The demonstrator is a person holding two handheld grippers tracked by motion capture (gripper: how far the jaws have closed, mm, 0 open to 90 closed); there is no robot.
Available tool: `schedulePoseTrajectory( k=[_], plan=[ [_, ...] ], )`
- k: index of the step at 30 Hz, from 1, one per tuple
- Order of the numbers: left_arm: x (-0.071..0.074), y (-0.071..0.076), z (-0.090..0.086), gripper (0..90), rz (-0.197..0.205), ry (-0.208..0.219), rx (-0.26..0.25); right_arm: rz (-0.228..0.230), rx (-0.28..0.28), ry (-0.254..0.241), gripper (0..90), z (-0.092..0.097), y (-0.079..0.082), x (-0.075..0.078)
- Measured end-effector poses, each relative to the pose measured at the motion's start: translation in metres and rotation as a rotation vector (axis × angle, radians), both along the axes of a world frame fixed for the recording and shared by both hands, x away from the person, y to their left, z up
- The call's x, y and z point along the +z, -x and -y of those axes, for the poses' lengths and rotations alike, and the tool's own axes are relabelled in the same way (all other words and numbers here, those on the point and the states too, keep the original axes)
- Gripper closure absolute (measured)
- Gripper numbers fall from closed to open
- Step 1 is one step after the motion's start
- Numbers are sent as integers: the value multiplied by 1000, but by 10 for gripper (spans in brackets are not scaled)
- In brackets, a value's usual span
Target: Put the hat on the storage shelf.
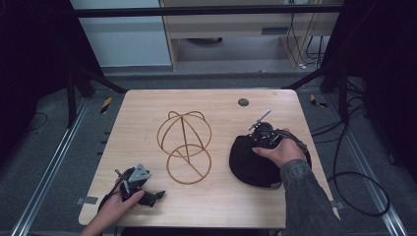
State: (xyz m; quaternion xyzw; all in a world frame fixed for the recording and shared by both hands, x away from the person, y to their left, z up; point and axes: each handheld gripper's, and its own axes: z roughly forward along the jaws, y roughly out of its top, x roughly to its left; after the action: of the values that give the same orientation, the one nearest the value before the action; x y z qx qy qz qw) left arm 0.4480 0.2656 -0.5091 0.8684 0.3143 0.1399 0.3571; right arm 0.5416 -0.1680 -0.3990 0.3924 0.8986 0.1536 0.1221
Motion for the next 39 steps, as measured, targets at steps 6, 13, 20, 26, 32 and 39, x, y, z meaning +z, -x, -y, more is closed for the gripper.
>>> schedulePoseTrajectory(
  k=[6,13,20,26,32,39],
  plan=[
    [0,0,0,0,0,0,0,-19,0,-18,771,1,-1,-1],
    [0,0,0,0,0,0,0,18,-1,-81,778,11,11,14],
    [0,0,0,0,0,0,0,73,-6,-177,778,22,24,37],
    [0,0,0,0,0,0,0,127,-12,-238,778,26,33,53],
    [0,0,0,0,0,0,0,166,-24,-271,779,28,40,61],
    [0,0,0,0,0,0,0,191,-22,-304,780,29,45,67]
  ],
)
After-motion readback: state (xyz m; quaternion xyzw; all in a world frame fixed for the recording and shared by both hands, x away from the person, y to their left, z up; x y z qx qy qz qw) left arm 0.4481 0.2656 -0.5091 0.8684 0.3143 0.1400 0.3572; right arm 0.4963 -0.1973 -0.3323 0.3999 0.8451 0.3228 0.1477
